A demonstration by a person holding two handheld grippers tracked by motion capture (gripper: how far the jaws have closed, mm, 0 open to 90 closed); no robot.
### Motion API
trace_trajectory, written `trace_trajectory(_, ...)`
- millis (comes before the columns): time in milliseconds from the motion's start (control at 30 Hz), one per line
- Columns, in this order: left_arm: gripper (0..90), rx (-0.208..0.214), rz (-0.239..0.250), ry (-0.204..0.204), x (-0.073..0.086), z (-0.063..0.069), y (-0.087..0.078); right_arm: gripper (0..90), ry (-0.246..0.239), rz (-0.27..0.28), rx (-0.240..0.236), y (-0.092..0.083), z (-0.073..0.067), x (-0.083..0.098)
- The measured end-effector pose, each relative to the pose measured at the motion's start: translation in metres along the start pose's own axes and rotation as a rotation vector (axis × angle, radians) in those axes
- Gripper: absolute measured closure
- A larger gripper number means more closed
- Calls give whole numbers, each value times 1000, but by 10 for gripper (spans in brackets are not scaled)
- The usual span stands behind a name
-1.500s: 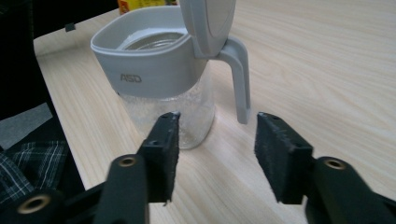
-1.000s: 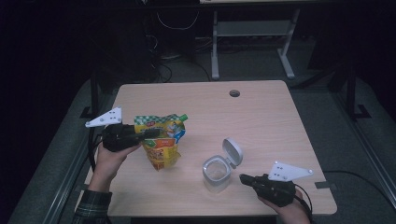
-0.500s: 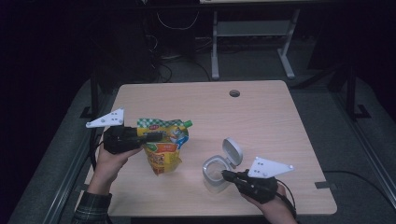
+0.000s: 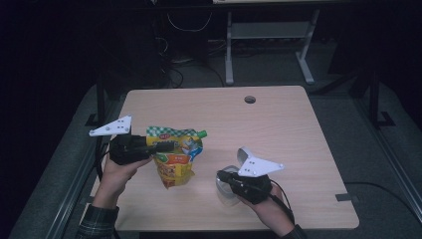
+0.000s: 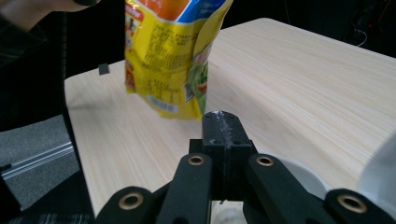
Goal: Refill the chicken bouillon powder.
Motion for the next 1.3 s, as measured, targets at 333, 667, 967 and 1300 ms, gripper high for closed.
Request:
trace_trajectory(333,900,36,14,-6,-3,5,0,897,24,-3,35,24,7,-15)
trace_trajectory(667,900,48,17,-8,-5,6,2,896,22,-3,69,45,11,-26)
trace_trajectory(967,900,76,27,-16,-9,10,5,897,16,-16,87,54,10,-34)
trace_trajectory(1300,900,87,43,-20,-20,20,9,897,-22,-2,100,56,5,-38)
Point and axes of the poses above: each handheld gripper's, and its own axes: y roughly forward along the jaws, x roughly out of its underside, z roughly to its right, the point moved 5 cm from there along y, roughly forward along the jaws, and after that the axes turned 14 degrees about -y, right-handed, at the moved point
